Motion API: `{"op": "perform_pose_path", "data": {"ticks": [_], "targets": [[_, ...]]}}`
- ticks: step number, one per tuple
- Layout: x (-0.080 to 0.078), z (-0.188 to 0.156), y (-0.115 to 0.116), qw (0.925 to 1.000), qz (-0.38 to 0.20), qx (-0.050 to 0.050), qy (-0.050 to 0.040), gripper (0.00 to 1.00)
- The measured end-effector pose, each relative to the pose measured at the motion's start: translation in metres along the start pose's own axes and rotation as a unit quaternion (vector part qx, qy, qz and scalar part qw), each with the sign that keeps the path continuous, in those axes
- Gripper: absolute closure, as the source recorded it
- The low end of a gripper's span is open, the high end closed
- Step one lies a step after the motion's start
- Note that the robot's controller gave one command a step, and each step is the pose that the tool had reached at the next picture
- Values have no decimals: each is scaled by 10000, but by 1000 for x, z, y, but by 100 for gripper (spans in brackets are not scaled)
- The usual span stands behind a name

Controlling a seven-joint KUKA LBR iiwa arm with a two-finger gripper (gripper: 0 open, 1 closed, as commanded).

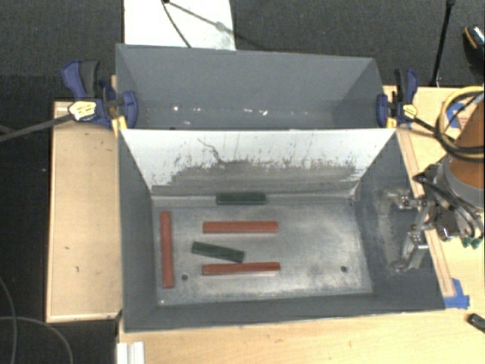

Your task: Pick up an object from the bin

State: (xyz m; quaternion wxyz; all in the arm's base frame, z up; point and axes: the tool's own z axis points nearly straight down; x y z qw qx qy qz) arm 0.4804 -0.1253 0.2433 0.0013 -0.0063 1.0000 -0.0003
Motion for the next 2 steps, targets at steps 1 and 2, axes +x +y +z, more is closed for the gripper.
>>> {"op": "perform_pose_path", "data": {"ticks": [1, 2], "targets": [[-23, 138, 52, 9997, 234, -18, 35, 0], [-8, 174, 118, 10000, -64, -20, 8, 0]]}}
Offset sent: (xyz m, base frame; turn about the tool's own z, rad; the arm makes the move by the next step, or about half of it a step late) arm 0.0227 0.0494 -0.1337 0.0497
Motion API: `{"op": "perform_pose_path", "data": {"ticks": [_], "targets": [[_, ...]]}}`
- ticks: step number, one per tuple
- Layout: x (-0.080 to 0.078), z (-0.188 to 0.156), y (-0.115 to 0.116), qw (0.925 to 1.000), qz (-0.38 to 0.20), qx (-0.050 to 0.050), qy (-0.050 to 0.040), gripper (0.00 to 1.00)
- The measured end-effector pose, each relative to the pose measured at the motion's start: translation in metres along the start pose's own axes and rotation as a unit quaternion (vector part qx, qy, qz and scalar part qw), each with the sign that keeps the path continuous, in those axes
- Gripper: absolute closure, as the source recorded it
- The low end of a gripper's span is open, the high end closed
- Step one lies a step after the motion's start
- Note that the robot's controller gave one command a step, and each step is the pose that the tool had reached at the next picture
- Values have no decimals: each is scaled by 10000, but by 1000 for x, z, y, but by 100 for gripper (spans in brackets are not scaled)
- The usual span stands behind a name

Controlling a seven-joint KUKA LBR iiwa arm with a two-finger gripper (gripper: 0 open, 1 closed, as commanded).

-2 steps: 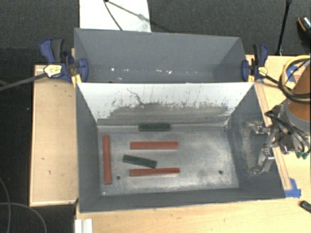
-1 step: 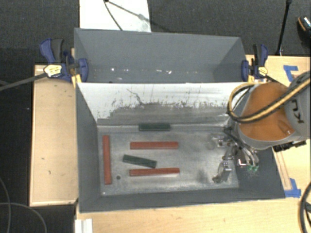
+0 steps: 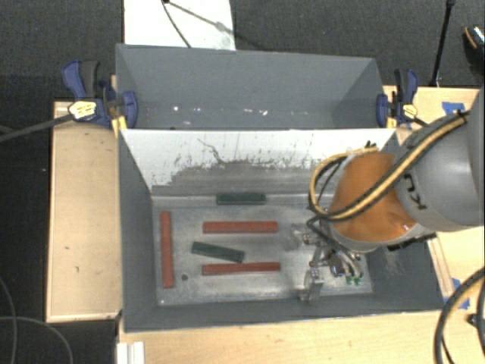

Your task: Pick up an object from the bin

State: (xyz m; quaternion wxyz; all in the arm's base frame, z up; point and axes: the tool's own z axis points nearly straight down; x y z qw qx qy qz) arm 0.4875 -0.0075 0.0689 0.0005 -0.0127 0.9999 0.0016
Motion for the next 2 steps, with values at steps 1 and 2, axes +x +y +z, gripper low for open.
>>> {"op": "perform_pose_path", "data": {"ticks": [1, 2], "targets": [[-12, -1, 71, 9925, 1226, -3, -14, 0], [3, -3, 87, 9983, -576, 8, -52, 0]]}}
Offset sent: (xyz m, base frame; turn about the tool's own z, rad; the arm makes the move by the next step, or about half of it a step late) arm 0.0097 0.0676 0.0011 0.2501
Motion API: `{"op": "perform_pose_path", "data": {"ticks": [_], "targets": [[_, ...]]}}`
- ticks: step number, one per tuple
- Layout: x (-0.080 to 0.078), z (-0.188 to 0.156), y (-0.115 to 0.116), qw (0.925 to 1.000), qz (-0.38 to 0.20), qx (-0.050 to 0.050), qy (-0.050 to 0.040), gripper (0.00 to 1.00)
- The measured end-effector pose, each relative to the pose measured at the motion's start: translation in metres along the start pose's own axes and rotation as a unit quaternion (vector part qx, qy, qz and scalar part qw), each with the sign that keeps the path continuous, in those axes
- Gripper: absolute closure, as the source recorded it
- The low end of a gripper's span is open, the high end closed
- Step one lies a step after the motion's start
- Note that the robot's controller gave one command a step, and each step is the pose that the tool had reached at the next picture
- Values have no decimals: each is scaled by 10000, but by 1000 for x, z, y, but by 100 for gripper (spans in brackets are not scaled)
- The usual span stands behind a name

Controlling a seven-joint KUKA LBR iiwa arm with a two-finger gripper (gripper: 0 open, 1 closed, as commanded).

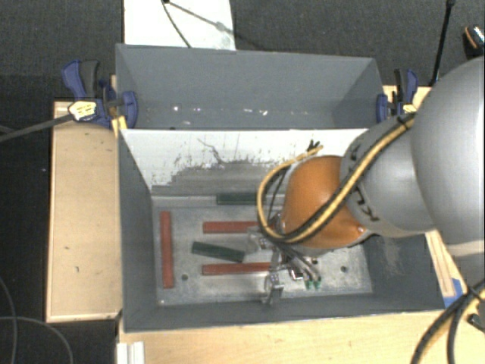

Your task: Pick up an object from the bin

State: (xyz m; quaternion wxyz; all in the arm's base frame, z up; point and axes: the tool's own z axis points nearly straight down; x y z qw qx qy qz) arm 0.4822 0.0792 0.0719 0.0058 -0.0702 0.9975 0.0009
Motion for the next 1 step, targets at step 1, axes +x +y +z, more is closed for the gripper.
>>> {"op": "perform_pose_path", "data": {"ticks": [1], "targets": [[-52, 1, -45, 9993, -376, 11, 30, 0]]}}
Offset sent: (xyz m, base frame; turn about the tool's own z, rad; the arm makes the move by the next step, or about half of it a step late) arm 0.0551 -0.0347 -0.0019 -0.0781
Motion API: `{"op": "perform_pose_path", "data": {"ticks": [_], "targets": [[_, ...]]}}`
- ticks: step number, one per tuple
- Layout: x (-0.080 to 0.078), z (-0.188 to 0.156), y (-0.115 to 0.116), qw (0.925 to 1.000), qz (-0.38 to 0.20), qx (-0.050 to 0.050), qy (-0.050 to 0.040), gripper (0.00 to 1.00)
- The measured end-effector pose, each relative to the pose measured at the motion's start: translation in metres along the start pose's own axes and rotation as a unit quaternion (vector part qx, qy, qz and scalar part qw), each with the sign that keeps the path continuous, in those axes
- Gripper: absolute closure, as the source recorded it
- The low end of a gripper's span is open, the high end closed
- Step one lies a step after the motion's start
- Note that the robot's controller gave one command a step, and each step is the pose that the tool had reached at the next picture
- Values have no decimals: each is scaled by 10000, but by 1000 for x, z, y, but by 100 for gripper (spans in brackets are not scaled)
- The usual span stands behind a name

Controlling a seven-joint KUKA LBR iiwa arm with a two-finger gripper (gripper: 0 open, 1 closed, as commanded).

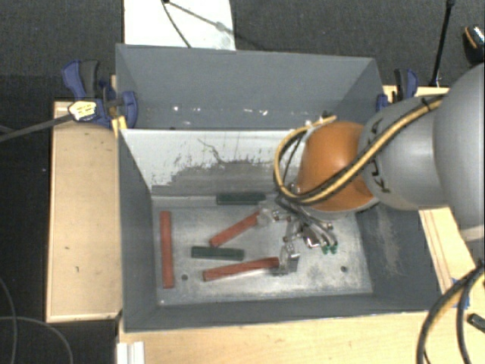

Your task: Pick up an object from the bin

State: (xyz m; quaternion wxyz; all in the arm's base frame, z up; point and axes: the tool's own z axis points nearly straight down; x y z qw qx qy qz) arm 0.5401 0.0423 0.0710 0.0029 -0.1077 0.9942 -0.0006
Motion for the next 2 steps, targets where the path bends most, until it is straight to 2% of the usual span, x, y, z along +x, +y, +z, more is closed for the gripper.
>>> {"op": "perform_pose_path", "data": {"ticks": [1, 2], "targets": [[2, 0, 2, 10000, -22, -9, 17, 100], [-35, -146, 37, 9868, -1620, -8, -23, 100]]}}
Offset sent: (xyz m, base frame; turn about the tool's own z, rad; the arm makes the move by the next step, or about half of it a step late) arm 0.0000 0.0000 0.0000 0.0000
